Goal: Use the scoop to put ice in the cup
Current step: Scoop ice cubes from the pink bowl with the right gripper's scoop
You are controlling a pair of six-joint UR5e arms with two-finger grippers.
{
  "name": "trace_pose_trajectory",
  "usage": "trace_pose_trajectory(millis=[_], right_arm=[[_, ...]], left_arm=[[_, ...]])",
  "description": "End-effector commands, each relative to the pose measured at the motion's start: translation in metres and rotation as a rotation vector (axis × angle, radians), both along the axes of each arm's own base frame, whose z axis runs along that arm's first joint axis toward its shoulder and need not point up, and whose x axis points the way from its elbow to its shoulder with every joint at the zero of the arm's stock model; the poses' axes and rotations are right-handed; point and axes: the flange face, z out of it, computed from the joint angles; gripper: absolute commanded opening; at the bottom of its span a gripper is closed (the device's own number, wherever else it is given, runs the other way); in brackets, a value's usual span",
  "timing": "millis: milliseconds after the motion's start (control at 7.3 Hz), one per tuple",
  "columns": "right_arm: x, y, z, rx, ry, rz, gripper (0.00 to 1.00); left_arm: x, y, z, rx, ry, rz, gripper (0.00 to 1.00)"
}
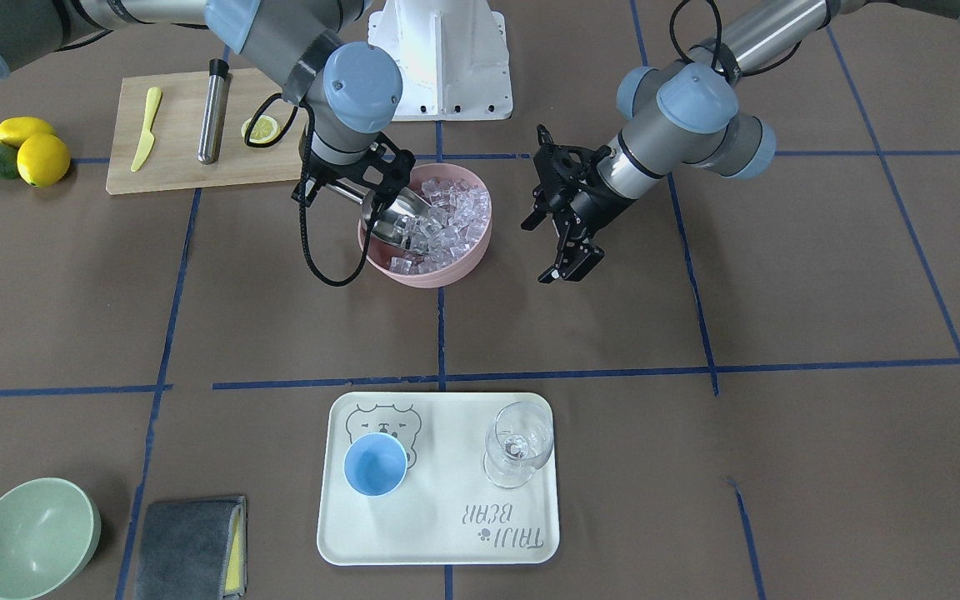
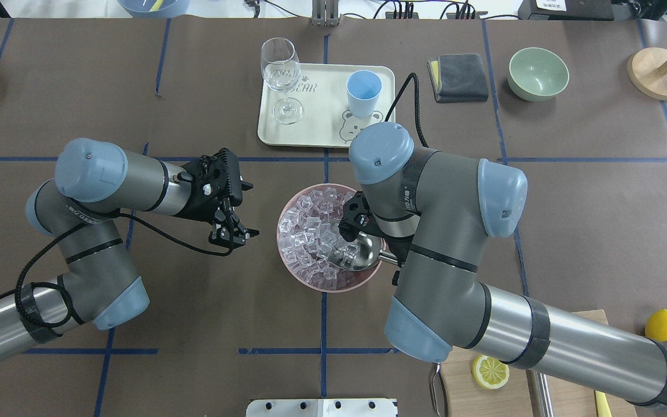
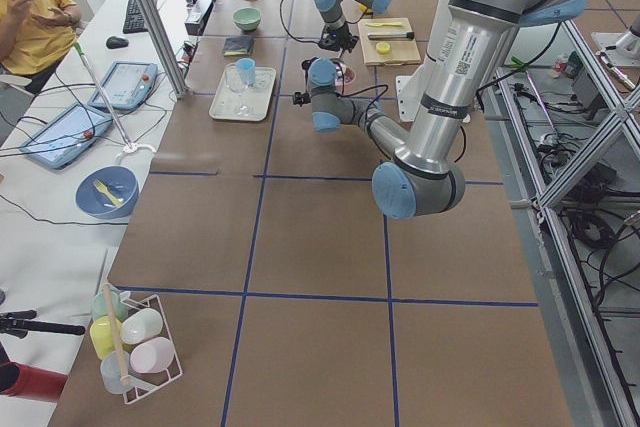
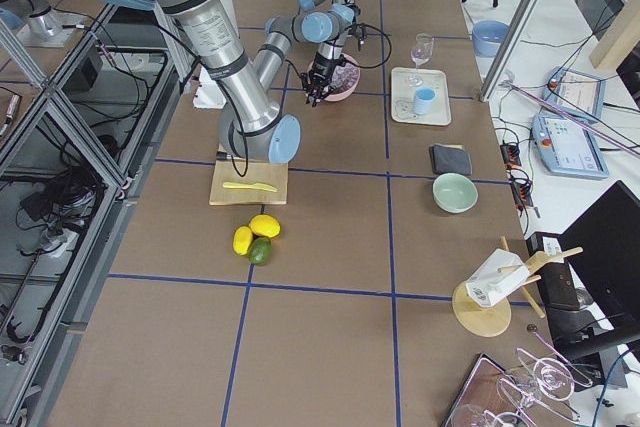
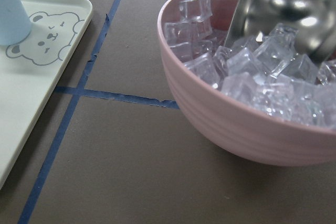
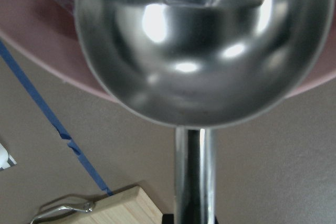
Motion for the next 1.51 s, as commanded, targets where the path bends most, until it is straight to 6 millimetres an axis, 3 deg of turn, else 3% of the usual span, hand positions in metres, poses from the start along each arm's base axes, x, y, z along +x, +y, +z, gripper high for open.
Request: trace_pose_trajectory(millis=[0, 274, 548, 1370], right_arm=[[0.002, -0.001, -0.005, -0.007, -0.063, 0.010, 0.00], [0.007, 0.004, -0.010, -0.007, -0.080, 0.035, 0.00], [0.004, 0.009, 0.006, -0.004, -0.136, 0.077, 0.00], [0.016, 0.017, -0.004, 0.010, -0.183, 0.099, 0.00]], left_arm=[[-0.006, -0.003, -0.002, 0.001, 0.003, -0.005, 1.00], [-0.010, -0.004, -0.006, 0.004, 0.007, -0.011, 1.00], [-0.012, -0.004, -0.007, 0.006, 0.010, -0.013, 1.00], [-0.012, -0.004, -0.008, 0.006, 0.011, -0.013, 1.00]])
